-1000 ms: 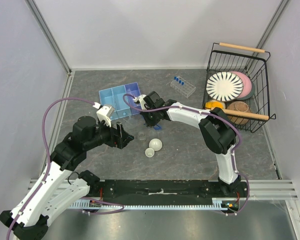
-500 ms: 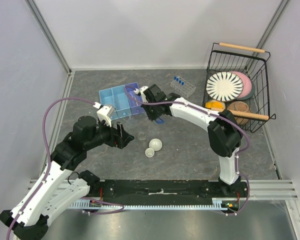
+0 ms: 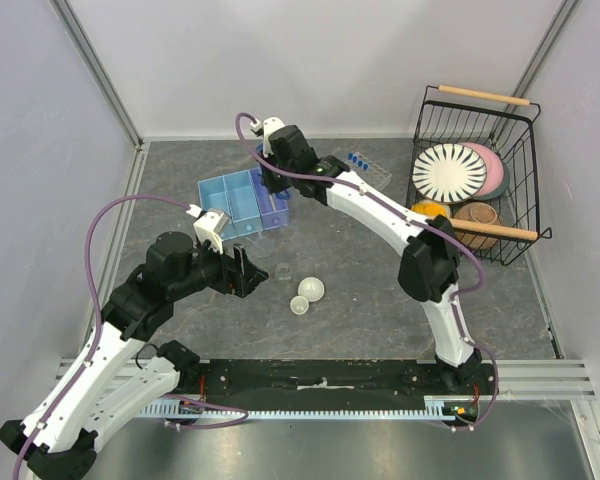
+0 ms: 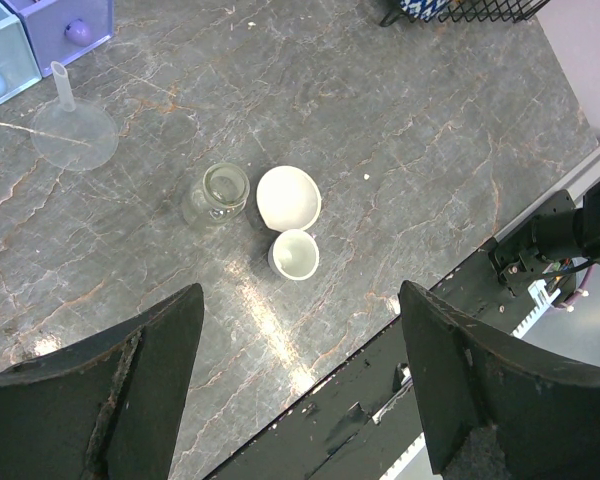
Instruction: Organize the chemistry lab equipment
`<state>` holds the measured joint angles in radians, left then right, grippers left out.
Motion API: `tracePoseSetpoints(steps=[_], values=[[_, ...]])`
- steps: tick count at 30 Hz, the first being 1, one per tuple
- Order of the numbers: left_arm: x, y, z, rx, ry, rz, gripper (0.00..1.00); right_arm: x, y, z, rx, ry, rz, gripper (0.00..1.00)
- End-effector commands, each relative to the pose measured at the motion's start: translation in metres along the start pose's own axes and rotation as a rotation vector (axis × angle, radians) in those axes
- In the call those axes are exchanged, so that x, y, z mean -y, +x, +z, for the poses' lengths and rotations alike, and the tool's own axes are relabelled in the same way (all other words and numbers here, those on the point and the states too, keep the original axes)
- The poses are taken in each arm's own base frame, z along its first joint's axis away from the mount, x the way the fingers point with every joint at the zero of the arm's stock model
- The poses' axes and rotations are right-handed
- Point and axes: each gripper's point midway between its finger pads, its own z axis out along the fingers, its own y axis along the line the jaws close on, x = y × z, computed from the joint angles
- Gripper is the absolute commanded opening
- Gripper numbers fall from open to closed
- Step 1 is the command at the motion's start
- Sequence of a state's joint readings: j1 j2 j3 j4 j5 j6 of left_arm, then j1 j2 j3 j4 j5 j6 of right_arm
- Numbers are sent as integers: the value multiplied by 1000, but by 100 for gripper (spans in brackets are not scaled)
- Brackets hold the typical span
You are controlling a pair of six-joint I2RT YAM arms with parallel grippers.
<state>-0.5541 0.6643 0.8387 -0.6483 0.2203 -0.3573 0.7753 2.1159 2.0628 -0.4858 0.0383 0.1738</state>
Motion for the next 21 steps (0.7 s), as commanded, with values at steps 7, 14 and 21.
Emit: tracePoseSetpoints(steps=[7,14,21], values=[[8,-10,-4,45,38,26,85,-4,1,59,75,10,112,0],[7,-6,-4,41,39,29,85,4,15,82,72,15,153,0],[6,-5,-4,38,38,34,85,15,18,103,80,14,218,0]])
